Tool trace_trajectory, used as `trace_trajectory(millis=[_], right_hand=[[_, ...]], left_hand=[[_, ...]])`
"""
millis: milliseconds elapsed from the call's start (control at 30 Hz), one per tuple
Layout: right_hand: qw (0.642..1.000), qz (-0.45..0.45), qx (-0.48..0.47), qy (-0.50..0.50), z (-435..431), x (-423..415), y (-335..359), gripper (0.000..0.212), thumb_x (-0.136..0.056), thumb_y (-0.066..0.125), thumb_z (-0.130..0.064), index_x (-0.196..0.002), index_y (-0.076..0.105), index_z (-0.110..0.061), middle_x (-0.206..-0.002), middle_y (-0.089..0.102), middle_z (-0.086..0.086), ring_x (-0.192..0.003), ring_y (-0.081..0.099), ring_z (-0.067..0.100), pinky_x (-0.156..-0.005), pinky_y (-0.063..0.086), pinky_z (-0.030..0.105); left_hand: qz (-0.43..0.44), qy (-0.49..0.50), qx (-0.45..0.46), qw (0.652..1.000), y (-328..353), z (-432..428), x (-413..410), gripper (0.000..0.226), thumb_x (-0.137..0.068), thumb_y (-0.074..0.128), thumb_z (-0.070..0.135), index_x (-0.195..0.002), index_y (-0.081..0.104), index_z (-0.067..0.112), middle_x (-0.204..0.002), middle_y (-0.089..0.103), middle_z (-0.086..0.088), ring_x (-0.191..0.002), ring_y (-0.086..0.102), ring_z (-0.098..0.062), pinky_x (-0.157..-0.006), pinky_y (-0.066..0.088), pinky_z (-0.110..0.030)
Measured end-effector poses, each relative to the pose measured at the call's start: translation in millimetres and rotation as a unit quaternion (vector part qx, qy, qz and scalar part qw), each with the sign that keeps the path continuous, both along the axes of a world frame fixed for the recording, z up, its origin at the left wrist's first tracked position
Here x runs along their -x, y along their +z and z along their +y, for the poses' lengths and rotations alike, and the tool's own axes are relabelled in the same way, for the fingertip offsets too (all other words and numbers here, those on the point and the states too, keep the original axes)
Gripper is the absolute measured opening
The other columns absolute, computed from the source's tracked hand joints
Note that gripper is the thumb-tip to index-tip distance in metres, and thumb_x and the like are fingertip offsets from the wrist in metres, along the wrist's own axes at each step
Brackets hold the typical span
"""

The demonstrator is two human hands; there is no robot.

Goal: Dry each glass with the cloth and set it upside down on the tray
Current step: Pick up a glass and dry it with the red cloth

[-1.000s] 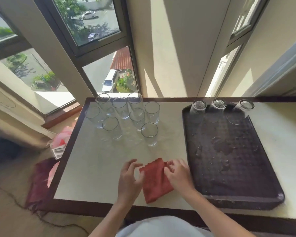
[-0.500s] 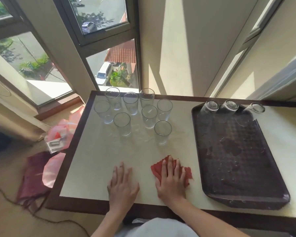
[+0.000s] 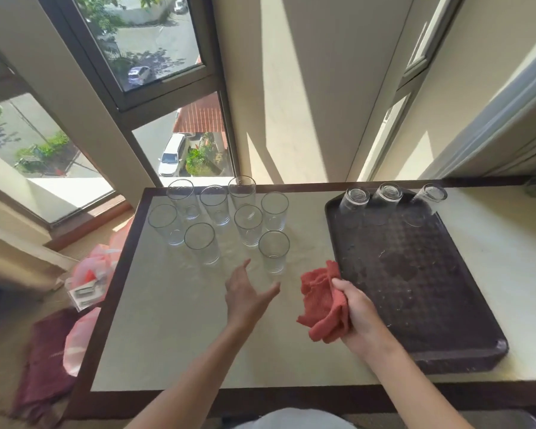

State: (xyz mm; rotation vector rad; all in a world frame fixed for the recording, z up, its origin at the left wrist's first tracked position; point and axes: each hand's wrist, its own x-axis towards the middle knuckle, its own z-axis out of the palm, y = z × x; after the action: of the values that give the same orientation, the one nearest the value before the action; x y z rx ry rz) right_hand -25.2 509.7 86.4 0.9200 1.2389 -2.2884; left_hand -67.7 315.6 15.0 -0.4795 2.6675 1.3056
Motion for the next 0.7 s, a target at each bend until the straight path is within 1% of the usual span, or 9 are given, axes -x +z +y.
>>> trace_trajectory(millis=[67,167,233,300,400,500,567,633,700], right_hand=[[0.994,0.005,0.104,-0.018,13,-5,11,0.048,-0.098,0.045,-0.038,-0.123,0.061,-0.001,-0.121,0.063,0.032,-0.116,0.057,0.053,-0.092,0.05,0.064],[0.975,0.05,0.208,-0.063,25,-15,19,0.054,-0.094,0.049,-0.048,-0.129,0.059,-0.008,-0.124,0.061,0.025,-0.118,0.056,0.045,-0.099,0.045,0.063],[0.967,0.076,0.232,-0.077,30,-21,20,0.059,-0.092,0.052,-0.053,-0.135,0.054,-0.012,-0.128,0.056,0.023,-0.124,0.047,0.043,-0.108,0.033,0.066],[0.971,0.09,0.212,-0.07,32,-27,22,0.058,-0.091,0.053,-0.049,-0.134,0.054,-0.01,-0.127,0.056,0.023,-0.121,0.048,0.043,-0.109,0.032,0.065],[0.979,0.088,0.177,-0.054,35,-31,25,0.045,-0.086,0.06,-0.029,-0.126,0.058,-0.008,-0.118,0.061,0.023,-0.108,0.058,0.041,-0.102,0.043,0.06],[0.985,0.058,0.153,-0.051,35,-30,24,0.033,-0.087,0.047,-0.017,-0.112,0.064,-0.004,-0.103,0.069,0.022,-0.095,0.064,0.039,-0.091,0.051,0.054],[0.988,0.035,0.139,-0.058,33,-27,23,0.034,-0.087,0.04,-0.016,-0.106,0.066,-0.003,-0.098,0.069,0.022,-0.093,0.062,0.039,-0.089,0.049,0.053],[0.994,0.026,0.09,-0.062,27,-24,23,0.035,-0.087,0.04,-0.016,-0.107,0.065,-0.002,-0.098,0.067,0.023,-0.092,0.06,0.039,-0.094,0.045,0.057],[0.999,0.033,0.007,-0.041,18,-20,20,0.036,-0.088,0.043,-0.018,-0.113,0.062,-0.002,-0.099,0.066,0.023,-0.09,0.061,0.037,-0.092,0.046,0.053]], left_hand=[[-0.016,0.024,-0.042,0.999,-1,14,20,0.095,-0.067,0.085,0.047,-0.145,0.04,0.015,-0.146,0.049,-0.003,-0.136,0.044,-0.023,-0.113,0.037,-0.042],[-0.029,0.056,-0.06,0.996,-6,29,39,0.102,-0.062,0.089,0.049,-0.143,0.039,0.012,-0.146,0.049,-0.008,-0.135,0.047,-0.024,-0.111,0.04,-0.042],[-0.015,0.076,-0.064,0.995,-8,36,46,0.097,-0.063,0.089,0.044,-0.141,0.041,0.012,-0.144,0.051,-0.006,-0.135,0.047,-0.025,-0.11,0.039,-0.04],[0.006,0.095,-0.066,0.993,-10,41,48,0.083,-0.067,0.088,0.038,-0.136,0.048,0.014,-0.141,0.054,-0.004,-0.133,0.048,-0.026,-0.109,0.039,-0.039],[0.019,0.108,-0.058,0.992,-9,42,44,0.07,-0.068,0.086,0.039,-0.127,0.054,0.02,-0.133,0.06,-0.001,-0.129,0.052,-0.025,-0.109,0.038,-0.046],[0.018,0.098,-0.061,0.993,-2,40,29,0.06,-0.069,0.086,0.038,-0.118,0.055,0.023,-0.121,0.063,0.005,-0.123,0.055,-0.021,-0.108,0.033,-0.044],[0.013,0.088,-0.097,0.991,4,37,11,0.053,-0.067,0.085,0.038,-0.11,0.057,0.027,-0.112,0.063,0.014,-0.116,0.057,-0.017,-0.11,0.033,-0.045],[0.003,0.074,-0.166,0.983,11,30,-8,0.045,-0.067,0.085,0.034,-0.104,0.059,0.03,-0.108,0.065,0.014,-0.113,0.06,-0.016,-0.107,0.041,-0.044],[-0.028,0.038,-0.249,0.967,26,24,-27,0.044,-0.074,0.086,0.02,-0.111,0.062,0.026,-0.11,0.07,0.001,-0.107,0.066,-0.016,-0.093,0.052,-0.028]])
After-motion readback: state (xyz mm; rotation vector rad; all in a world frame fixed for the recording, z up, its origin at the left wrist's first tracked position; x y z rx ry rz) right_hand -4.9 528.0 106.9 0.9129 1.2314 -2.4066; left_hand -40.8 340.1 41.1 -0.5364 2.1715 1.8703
